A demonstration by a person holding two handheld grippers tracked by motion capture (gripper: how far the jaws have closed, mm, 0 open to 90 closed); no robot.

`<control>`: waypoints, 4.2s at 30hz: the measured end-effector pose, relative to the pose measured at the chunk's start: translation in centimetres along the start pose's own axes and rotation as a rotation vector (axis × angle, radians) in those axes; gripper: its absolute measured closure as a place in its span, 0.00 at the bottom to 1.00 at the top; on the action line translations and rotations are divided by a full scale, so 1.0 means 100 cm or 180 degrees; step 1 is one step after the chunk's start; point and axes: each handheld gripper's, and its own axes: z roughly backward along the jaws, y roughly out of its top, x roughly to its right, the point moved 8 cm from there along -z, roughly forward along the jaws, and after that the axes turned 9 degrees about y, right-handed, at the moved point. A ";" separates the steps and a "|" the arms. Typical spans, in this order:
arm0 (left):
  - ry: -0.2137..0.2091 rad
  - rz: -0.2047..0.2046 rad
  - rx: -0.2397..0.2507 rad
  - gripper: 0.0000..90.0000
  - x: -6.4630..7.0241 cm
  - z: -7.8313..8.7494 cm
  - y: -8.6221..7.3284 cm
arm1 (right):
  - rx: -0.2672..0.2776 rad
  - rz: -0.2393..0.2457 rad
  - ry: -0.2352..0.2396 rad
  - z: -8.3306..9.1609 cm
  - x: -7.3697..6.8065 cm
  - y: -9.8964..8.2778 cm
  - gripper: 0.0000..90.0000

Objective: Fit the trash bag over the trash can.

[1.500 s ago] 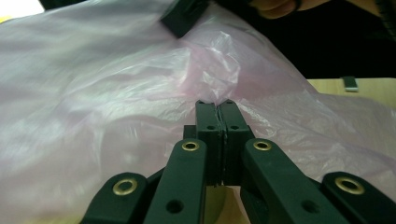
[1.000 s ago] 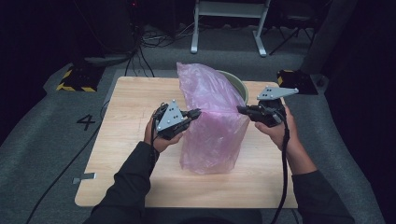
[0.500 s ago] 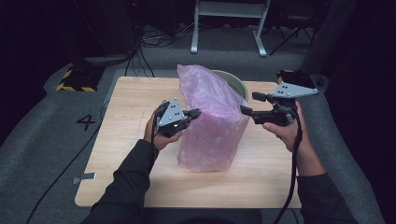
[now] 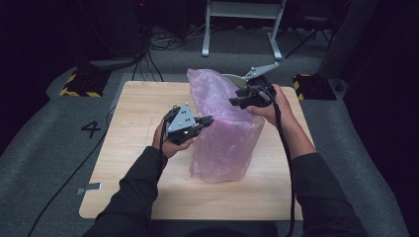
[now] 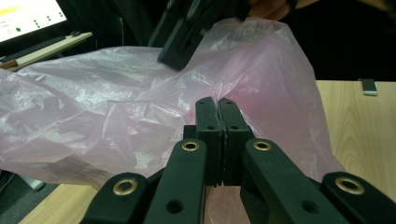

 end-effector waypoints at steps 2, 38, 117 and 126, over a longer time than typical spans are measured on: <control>0.0009 -0.0013 0.0010 0.99 0.000 0.002 0.000 | -0.0051 0.0067 -0.0020 -0.003 0.000 -0.002 0.88; 0.0169 -0.0042 -0.0124 0.99 -0.016 -0.006 0.007 | 0.0594 -0.0041 -0.0193 0.033 -0.006 0.019 0.30; 0.0089 0.0126 -0.0127 0.98 -0.021 -0.024 0.007 | 0.0031 -0.0179 -0.0346 -0.034 0.007 0.052 0.27; 0.0077 0.0136 -0.0091 0.98 -0.018 -0.021 0.005 | -0.0669 0.0131 -0.0450 -0.067 0.006 0.041 0.75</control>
